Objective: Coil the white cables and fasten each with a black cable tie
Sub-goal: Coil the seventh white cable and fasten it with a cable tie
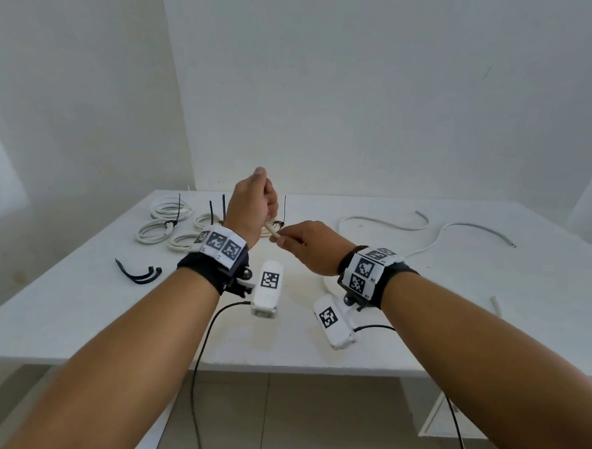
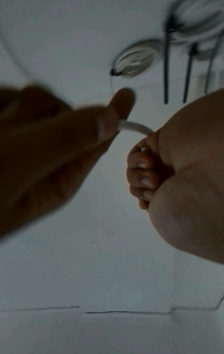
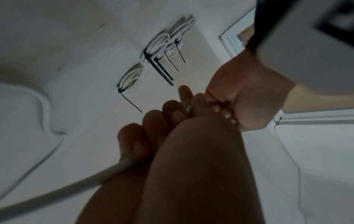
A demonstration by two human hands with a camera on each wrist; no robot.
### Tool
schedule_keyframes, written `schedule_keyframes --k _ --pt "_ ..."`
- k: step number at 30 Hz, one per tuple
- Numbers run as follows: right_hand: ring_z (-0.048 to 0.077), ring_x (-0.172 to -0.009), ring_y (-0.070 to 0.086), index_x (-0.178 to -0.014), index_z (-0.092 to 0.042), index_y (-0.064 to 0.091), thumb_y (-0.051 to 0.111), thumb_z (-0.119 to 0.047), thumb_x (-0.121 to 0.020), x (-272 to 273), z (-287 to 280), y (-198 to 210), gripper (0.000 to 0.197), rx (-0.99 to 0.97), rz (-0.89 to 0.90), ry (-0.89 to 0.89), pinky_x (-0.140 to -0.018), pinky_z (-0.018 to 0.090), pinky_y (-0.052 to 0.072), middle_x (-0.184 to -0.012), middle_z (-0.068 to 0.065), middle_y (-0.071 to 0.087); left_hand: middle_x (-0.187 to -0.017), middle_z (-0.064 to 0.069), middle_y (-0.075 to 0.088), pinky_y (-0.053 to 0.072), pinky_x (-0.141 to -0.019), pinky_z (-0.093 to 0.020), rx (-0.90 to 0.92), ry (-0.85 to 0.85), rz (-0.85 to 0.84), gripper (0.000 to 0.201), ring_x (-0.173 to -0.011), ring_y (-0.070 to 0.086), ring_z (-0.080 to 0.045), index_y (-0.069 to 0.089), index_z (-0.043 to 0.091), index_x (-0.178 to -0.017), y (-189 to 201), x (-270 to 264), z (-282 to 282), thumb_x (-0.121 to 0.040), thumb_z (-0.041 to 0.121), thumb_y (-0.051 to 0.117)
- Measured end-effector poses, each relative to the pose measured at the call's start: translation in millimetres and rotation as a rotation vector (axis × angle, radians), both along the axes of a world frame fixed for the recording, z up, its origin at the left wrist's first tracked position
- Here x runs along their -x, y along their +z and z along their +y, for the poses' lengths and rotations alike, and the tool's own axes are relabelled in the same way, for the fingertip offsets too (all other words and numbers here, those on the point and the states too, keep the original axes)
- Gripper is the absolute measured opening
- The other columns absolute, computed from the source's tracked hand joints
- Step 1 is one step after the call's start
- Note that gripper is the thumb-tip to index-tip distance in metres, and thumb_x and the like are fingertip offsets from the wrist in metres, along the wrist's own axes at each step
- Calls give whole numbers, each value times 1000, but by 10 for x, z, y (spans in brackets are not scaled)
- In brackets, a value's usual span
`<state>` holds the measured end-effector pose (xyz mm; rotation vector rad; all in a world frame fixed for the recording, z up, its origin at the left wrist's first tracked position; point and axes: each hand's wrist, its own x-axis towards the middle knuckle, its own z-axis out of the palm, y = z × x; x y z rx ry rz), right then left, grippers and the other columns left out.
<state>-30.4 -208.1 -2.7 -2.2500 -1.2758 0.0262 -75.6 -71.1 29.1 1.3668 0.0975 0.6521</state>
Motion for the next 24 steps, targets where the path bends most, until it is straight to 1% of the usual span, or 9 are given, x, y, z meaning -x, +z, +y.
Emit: schedule_keyframes --k 4,6,10,12,14,16,19,22,24 --pt "12 -67 56 -105 -13 72 54 -30 -99 18 -127 101 26 59 -92 10 -65 27 48 -80 -1 67 -58 1 48 39 -59 -32 -643 188 214 44 -55 46 -18 44 15 -67 -168 -30 103 -105 35 34" --pt "13 -71 58 -100 -16 74 58 -28 -96 19 -196 180 20 42 -121 15 -69 30 50 -82 -1 69 -64 -5 53 43 -68 -35 -727 132 304 42 -61 52 -21 48 12 -72 -236 -35 138 -105 35 34" --pt "6 -56 49 -85 -29 74 63 -21 -92 34 -302 326 16 -4 -117 67 -56 17 39 -62 -15 59 -52 -5 56 39 -63 -31 -806 -45 397 47 -49 50 -17 48 9 -68 -283 0 74 -103 33 30" --pt "3 -54 48 -88 -23 77 66 -20 -90 4 -341 387 12 -49 -114 67 -53 13 37 -60 -14 58 -50 -3 51 36 -54 -28 -721 -161 402 48 -45 43 -18 47 8 -69 -284 28 -13 -105 33 27" --pt "1 -55 51 -88 -18 77 71 -22 -88 -42 -380 451 7 -107 -90 59 -55 11 39 -62 -12 62 -51 -3 39 27 -42 -22 -515 -294 394 51 -42 32 -15 43 11 -65 -287 61 -110 -107 34 24" --pt "1 -61 57 -85 -17 77 78 -24 -83 -93 -424 520 7 -179 -10 46 -60 16 45 -68 -8 69 -51 1 31 18 -41 -20 -394 -403 376 54 -42 24 -11 35 14 -62 -313 94 -188 -107 41 19" --pt "12 -71 67 -84 -12 77 81 -21 -81 -138 -508 581 11 -278 81 59 -70 24 52 -78 1 75 -49 8 22 12 -43 -19 -284 -498 278 54 -44 16 -8 28 18 -60 -362 155 -253 -104 47 20" --pt "3 -56 55 -83 -11 76 78 -20 -84 -174 -545 584 9 -397 151 39 -57 15 44 -67 -2 68 -48 9 19 10 -43 -20 -178 -517 180 52 -42 15 -6 29 24 -53 -308 246 -316 -100 46 29" --pt "5 -50 45 -81 -13 76 76 -22 -87 -216 -538 558 11 -471 228 13 -51 18 37 -63 -3 63 -46 9 19 9 -44 -23 -122 -532 132 50 -41 14 -6 31 25 -49 -224 311 -357 -93 48 34"
